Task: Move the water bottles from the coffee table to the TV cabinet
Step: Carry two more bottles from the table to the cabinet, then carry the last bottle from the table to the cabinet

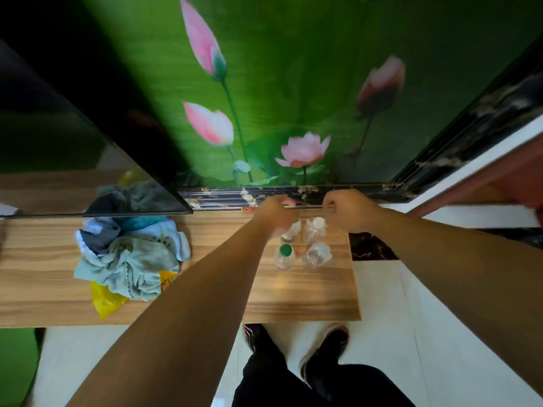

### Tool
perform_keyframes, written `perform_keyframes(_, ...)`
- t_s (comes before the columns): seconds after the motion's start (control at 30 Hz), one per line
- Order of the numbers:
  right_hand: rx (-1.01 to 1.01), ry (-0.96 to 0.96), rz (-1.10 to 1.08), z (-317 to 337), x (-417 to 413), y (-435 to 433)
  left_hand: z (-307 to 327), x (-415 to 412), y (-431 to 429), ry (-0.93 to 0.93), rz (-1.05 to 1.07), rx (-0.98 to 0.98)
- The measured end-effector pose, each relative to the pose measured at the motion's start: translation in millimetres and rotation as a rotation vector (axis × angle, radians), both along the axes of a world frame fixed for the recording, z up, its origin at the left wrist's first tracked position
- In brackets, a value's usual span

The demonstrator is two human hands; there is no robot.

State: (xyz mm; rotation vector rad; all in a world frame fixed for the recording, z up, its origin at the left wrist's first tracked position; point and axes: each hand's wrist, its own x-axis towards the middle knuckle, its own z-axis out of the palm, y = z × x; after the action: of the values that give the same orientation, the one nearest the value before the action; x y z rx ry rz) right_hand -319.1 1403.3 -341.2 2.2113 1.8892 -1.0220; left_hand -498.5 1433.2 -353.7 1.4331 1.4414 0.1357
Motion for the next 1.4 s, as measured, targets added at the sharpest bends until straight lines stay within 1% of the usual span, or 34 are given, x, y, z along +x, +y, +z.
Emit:
perform_keyframes(0.07,0.072,-0.012,0.006,35,1,14,33,-1,12,-0.038,0.020,0.052)
perform_keyframes(0.13,0.154,-0.019,0.035,67,-2,27,65,-6,20,-0.037,0.053,0.112)
perform_keyframes(0.23,0.278,0.021,0.099,106,-13,38,109,-22,20,0.042,0.134,0.258)
perform_keyframes(0.33,0.314,0.070,0.197,133,-24,42,148,-37,8,0.132,0.247,0.362)
perform_keyframes(0.47,0.356,0.191,0.323,152,-40,30,173,-53,-45,0.253,0.445,0.454)
perform_keyframes(0.57,0.341,0.222,0.487,157,-49,7,175,-57,-108,0.344,0.572,0.427)
perform_keyframes(0.63,0.324,0.248,0.559,157,-57,-14,176,-60,-154,0.416,0.643,0.399)
perform_keyframes(0.77,0.288,0.328,0.699,160,-86,-69,188,-70,-241,0.531,0.769,0.380)
perform_keyframes(0.9,0.282,0.341,0.881,167,-135,-124,205,-83,-319,0.587,0.927,0.357)
perform_keyframes(0.97,0.269,0.351,1.000,171,-164,-165,208,-88,-375,0.620,0.989,0.275)
perform_keyframes(1.03,0.253,0.370,1.116,173,-191,-212,210,-92,-437,0.640,1.052,0.198)
perform_keyframes(1.23,0.240,0.381,1.474,180,-239,-379,228,-80,-639,0.729,1.427,0.253)
perform_keyframes(1.4,0.292,0.409,1.738,196,-246,-532,237,-47,-801,0.836,1.631,0.214)
